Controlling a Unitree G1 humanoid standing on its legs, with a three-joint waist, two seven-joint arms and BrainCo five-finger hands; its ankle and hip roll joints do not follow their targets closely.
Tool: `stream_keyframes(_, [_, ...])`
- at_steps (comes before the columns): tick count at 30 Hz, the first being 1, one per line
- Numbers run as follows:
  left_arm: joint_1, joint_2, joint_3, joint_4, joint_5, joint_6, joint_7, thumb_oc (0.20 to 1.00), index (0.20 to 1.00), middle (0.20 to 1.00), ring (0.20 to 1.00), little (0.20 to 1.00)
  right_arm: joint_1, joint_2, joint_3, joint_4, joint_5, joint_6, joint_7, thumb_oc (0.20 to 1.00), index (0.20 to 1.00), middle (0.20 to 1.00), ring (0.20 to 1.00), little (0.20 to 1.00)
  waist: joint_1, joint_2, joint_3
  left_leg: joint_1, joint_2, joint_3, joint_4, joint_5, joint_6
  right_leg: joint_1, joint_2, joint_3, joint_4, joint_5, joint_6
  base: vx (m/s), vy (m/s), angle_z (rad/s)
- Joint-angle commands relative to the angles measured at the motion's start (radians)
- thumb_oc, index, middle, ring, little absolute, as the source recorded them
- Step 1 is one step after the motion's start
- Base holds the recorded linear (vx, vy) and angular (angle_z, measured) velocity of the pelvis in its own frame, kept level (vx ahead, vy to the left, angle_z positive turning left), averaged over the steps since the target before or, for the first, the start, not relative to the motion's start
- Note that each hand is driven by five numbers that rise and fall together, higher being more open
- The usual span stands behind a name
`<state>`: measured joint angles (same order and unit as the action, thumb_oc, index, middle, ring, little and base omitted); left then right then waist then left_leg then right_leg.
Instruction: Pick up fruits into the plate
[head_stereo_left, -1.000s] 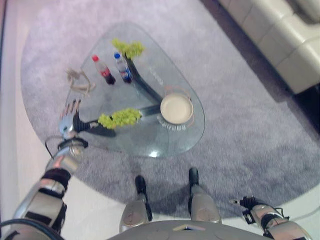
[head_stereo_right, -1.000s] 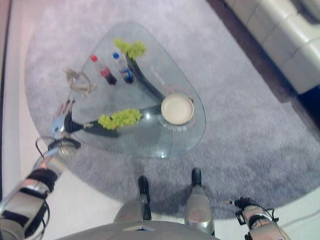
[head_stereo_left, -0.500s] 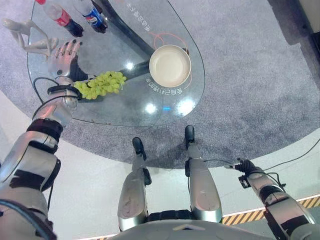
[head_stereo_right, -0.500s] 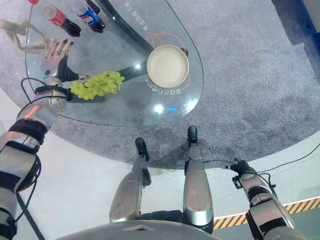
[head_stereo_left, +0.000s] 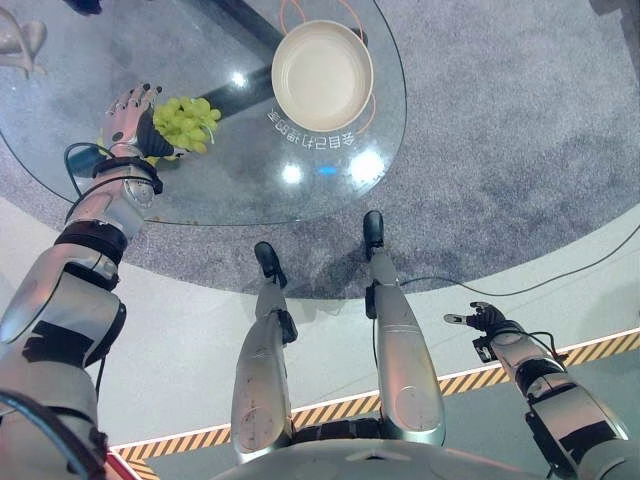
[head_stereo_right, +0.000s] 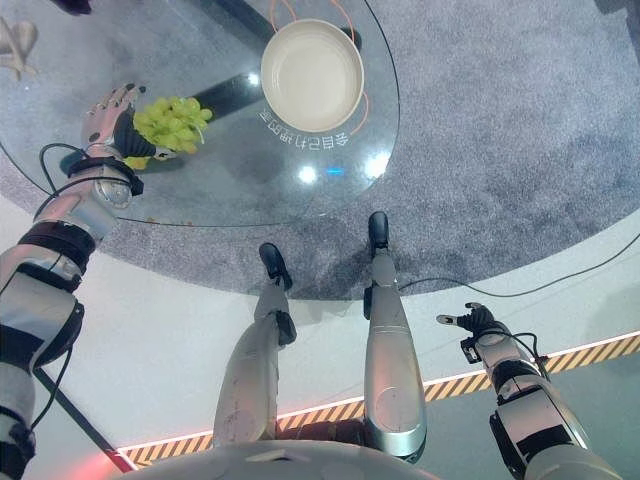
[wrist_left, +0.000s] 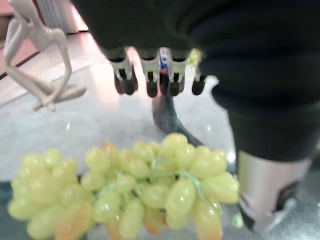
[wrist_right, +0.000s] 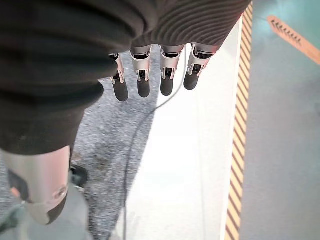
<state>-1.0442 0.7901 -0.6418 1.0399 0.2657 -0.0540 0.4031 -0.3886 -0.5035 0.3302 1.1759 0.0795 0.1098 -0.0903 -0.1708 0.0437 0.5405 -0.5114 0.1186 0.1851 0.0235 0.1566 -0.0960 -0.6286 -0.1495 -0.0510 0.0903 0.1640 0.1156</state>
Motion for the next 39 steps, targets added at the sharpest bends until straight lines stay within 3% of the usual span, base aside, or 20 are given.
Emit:
stream_keyframes(1, [-0.061,0.029,0.017,0.065,-0.037,0.001,-0.002,1.0,1.0,1.0,1.0,1.0,0.089,-0.042,0.012,0.01,0.049,0.016,-0.031,1.0,1.0,1.0,1.0,1.0,-0.009,-0.045,-0.02,-0.149,-0.064,0.036,0.219,-0.157,0.026,-0.077,0.053,-0.031,0.166,-0.154,-0.028,0.0,0.0,0.0])
stream_keyframes(6, [-0.075,0.028,0.021,0.08,-0.033,0.007,0.028,1.0,1.0,1.0,1.0,1.0,0.1,-0.044,0.005,0.001,0.055,0.01,-0.036,1.0,1.0,1.0,1.0,1.0,-0.012,-0.053,-0.02,-0.205,-0.057,0.029,0.253,-0.164,0.029,-0.131,0.064,-0.026,0.207,-0.167,-0.035,0.0,-0.002,0.01])
stream_keyframes(12, [-0.102,0.028,0.038,0.098,-0.022,0.043,0.135,1.0,1.0,1.0,1.0,1.0,0.12,-0.052,0.005,-0.003,0.066,-0.011,-0.03,1.0,1.0,1.0,1.0,1.0,-0.018,-0.056,-0.02,-0.27,-0.049,0.007,0.304,-0.17,0.03,-0.194,0.069,-0.011,0.244,-0.173,-0.042,0.02,-0.012,0.06])
stream_keyframes(22, [-0.149,0.04,0.095,0.225,0.013,0.245,0.353,1.0,1.0,1.0,1.0,1.0,0.134,-0.042,0.009,0.028,0.078,-0.064,-0.021,1.0,1.0,1.0,1.0,1.0,-0.023,-0.069,-0.02,-0.325,-0.045,-0.015,0.338,-0.181,0.029,-0.244,0.073,0.005,0.267,-0.182,-0.049,0.0,0.001,0.01])
stream_keyframes(27, [-0.165,0.036,0.113,0.263,0.003,0.292,0.407,1.0,1.0,1.0,1.0,1.0,0.128,-0.036,0.023,0.02,0.096,-0.088,-0.015,1.0,1.0,1.0,1.0,1.0,-0.024,-0.076,-0.02,-0.34,-0.048,-0.026,0.347,-0.186,0.028,-0.256,0.075,0.007,0.273,-0.185,-0.052,0.0,0.0,0.0])
stream_keyframes(34, [-0.195,0.026,0.094,0.289,0.039,0.281,0.381,1.0,1.0,1.0,1.0,1.0,0.109,-0.037,0.036,0.009,0.105,-0.089,-0.011,1.0,1.0,1.0,1.0,1.0,-0.029,-0.08,-0.02,-0.365,-0.048,-0.033,0.364,-0.191,0.026,-0.279,0.078,0.01,0.291,-0.189,-0.055,0.0,0.0,0.0])
stream_keyframes(39, [-0.24,0.012,0.04,0.306,0.105,0.209,0.274,1.0,1.0,1.0,1.0,1.0,0.087,-0.042,0.038,0.011,0.115,-0.096,-0.017,1.0,1.0,1.0,1.0,1.0,-0.039,-0.086,-0.02,-0.375,-0.045,-0.025,0.36,-0.193,0.026,-0.291,0.078,0.015,0.282,-0.182,-0.051,0.0,0.0,0.0])
